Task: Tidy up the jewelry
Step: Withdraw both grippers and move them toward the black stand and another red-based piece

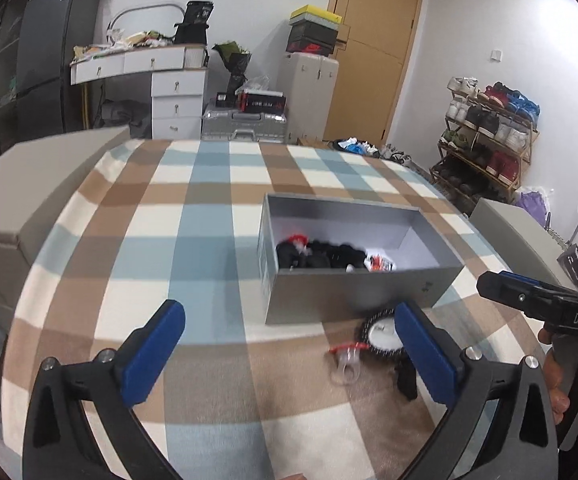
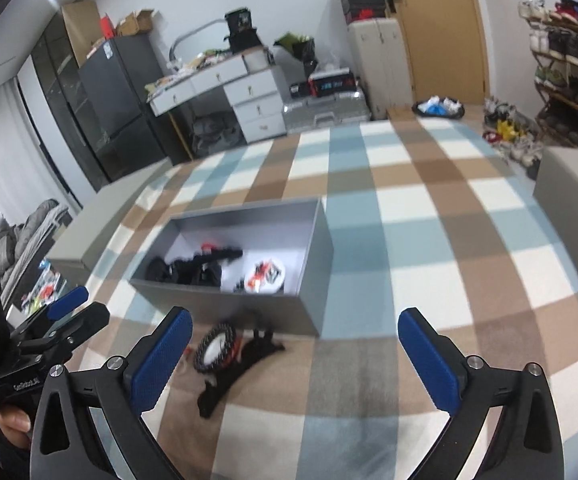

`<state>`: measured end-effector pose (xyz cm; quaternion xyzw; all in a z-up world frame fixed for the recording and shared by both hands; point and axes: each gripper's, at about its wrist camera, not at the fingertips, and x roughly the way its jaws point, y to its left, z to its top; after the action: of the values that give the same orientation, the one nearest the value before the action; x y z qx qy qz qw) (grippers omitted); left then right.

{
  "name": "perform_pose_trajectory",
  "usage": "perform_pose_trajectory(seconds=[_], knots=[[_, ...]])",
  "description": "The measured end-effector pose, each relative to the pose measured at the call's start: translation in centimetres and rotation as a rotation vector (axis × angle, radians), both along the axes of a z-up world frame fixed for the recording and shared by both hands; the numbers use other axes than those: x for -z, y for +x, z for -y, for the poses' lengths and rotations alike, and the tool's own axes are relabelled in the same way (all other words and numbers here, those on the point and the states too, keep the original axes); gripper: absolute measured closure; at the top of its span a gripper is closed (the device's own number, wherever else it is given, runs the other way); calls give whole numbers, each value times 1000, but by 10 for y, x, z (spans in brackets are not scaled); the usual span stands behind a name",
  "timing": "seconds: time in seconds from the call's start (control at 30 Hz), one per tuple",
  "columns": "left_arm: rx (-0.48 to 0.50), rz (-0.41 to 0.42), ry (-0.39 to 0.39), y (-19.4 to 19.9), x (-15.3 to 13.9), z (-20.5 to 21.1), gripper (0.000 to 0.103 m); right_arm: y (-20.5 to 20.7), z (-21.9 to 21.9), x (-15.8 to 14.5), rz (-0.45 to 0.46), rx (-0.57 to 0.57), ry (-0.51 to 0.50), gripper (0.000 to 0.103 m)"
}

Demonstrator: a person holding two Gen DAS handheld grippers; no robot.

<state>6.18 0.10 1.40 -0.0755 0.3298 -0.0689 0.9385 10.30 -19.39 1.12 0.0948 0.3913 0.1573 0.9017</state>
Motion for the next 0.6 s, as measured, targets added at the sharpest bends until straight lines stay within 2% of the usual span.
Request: perform_pose_trajectory(seconds=[0.13,0.37,0.6], knots=[[16,-78,-2,4,16,1,1,-1,-13,13,-38,-34,-40,0],[11,-98,-3,7,23,-2,1,-4,-36,28,-70,-93,-125,0],[-6,-112,-48,2,25,-12,1,-9,-46,40,-120,-158,-131,2]])
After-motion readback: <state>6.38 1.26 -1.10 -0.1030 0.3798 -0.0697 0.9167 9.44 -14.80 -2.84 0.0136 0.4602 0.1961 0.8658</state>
